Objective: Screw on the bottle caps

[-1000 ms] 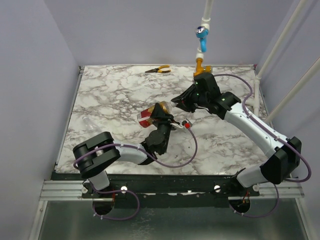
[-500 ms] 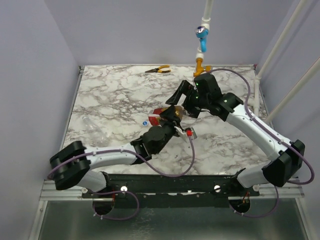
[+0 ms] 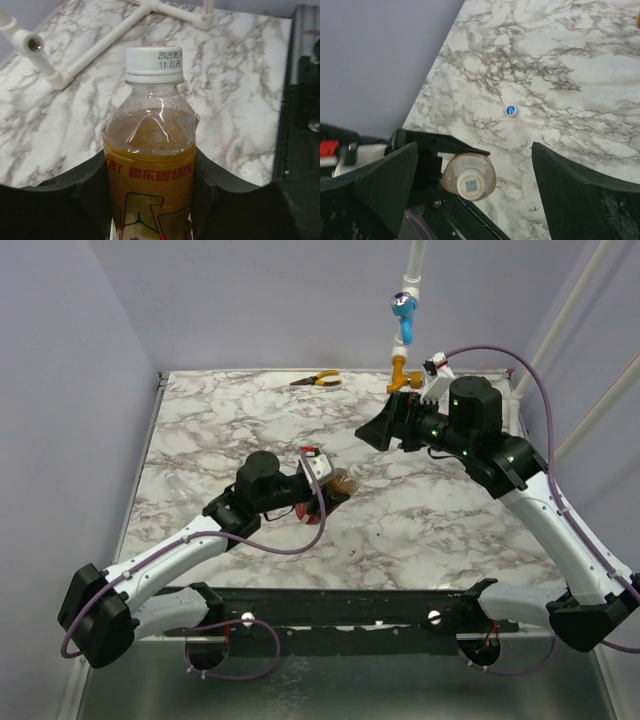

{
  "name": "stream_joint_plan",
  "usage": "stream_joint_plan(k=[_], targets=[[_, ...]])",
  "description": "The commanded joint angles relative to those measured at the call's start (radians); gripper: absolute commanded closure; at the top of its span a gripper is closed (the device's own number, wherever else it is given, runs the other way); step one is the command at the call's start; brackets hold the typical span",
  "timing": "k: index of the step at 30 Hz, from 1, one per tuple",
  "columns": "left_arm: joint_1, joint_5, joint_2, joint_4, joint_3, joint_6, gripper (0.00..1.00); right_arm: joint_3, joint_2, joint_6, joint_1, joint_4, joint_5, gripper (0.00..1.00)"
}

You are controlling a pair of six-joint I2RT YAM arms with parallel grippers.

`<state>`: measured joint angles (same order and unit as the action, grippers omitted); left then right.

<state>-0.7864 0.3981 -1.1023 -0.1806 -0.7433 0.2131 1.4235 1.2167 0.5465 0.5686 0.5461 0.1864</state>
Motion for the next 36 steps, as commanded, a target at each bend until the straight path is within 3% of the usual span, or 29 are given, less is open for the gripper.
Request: stream_joint_plan(k=[1,7,24,30,36], targets=[[0.102,0.36,0.046,0.011,0.017,-0.254,0.72,-0.032,-0.053,-0.162,-0.006,0.017,0.222,0.03],[0.157,0.52,0.043,-0.034,0.029,-0.355,0.72,-0.058,-0.029,-0.221,0.004,0.075,0.519,0.13],[0.178,0.548,0.012,-0.043,0.012,-0.353,0.72,-0.126,0.001,-0.234,0.022,0.074,0.559,0.34],[0.18,0.529,0.007,-0.044,0.016,-0.341,0.72,-0.127,0.019,-0.208,0.024,0.057,0.526,0.51],[0.18,0.515,-0.009,-0.057,0.012,-0.331,0.72,-0.123,0.042,-0.184,0.024,0.057,0.527,0.56]])
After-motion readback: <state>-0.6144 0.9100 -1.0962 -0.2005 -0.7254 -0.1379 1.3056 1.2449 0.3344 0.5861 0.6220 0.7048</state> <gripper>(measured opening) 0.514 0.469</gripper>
